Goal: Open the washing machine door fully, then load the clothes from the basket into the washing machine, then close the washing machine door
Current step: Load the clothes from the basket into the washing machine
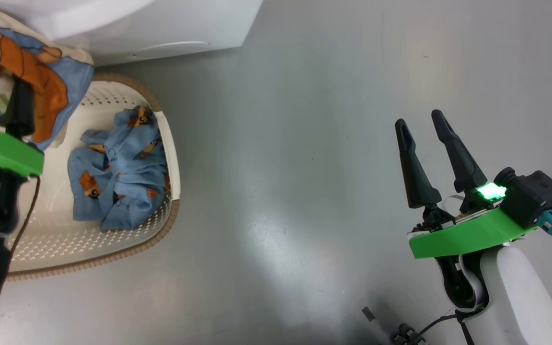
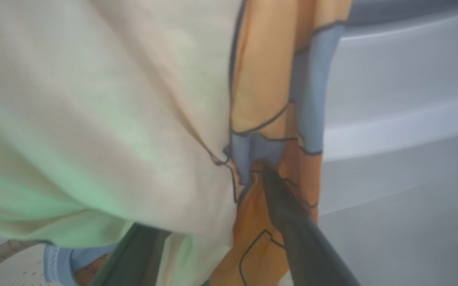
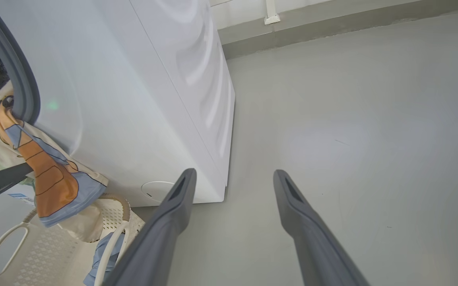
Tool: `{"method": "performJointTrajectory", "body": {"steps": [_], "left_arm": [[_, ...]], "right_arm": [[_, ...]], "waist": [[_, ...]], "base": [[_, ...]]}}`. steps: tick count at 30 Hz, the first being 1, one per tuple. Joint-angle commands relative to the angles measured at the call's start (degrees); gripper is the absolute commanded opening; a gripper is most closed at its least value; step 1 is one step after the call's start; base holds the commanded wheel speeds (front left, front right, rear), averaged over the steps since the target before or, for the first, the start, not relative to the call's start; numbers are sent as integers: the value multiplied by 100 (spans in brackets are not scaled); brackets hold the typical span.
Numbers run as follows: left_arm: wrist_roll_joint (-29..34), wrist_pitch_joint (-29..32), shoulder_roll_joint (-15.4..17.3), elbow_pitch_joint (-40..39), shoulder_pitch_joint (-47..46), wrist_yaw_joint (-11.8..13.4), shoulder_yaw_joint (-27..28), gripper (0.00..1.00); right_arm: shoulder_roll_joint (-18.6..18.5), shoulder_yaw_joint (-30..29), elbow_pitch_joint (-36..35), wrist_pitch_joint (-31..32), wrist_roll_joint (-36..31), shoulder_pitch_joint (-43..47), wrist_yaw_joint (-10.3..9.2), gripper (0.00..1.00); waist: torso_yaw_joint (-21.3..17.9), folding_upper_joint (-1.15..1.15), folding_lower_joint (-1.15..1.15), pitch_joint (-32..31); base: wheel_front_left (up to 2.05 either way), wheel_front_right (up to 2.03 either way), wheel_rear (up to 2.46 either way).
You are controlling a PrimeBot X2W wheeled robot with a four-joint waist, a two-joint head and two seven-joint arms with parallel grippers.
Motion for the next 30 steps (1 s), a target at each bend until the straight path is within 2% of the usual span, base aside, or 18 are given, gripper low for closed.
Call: {"method": "performJointTrajectory", "body": {"steps": [1, 2, 4, 5, 6, 10, 17, 23, 30], "left_arm": [[-66, -33, 310, -144, -143, -10, 116, 100], [-83, -33, 307, -161, -169, -10, 97, 88], [-127, -33, 294, -197, -220, -10, 97, 47], [-152, -33, 287, -209, -238, -10, 101, 32], [-195, -33, 271, -223, -261, -10, 120, 0], [-274, -33, 230, -283, -257, -10, 256, 0], [-269, -33, 37, -699, 29, -10, 907, 0], [-42, -33, -99, -1148, 333, -10, 1351, 0], [538, -33, -160, -1587, 539, -10, 1989, 0]], "right_arm": [[26, 108, -124, -28, -51, 81, 8, 100], [31, 105, -125, -28, -49, 80, 8, 100], [39, 99, -127, -28, -48, 80, 8, 100], [44, 98, -128, -28, -48, 80, 8, 100], [54, 94, -127, -28, -48, 79, 8, 100], [70, 77, -122, -28, -44, 78, 8, 100], [100, 47, -118, -28, -40, 96, 8, 100], [111, 35, -108, -28, -34, 100, 8, 100], [112, 50, -84, -28, -23, 131, 8, 100]], "waist": [[-20, 0, 0, -1], [-27, 0, 0, -4], [-41, 0, 0, -9], [-48, 0, 0, -13], [-57, 0, 0, -25], [-55, 0, 0, -55], [28, 0, 0, -154], [107, 0, 0, -256], [166, 0, 0, -391]], "base": [[0, 0, 0], [0, 0, 0], [0, 0, 0], [0, 0, 0], [0, 0, 0], [0, 0, 0], [0, 0, 0], [0, 0, 0], [0, 0, 0]]}}
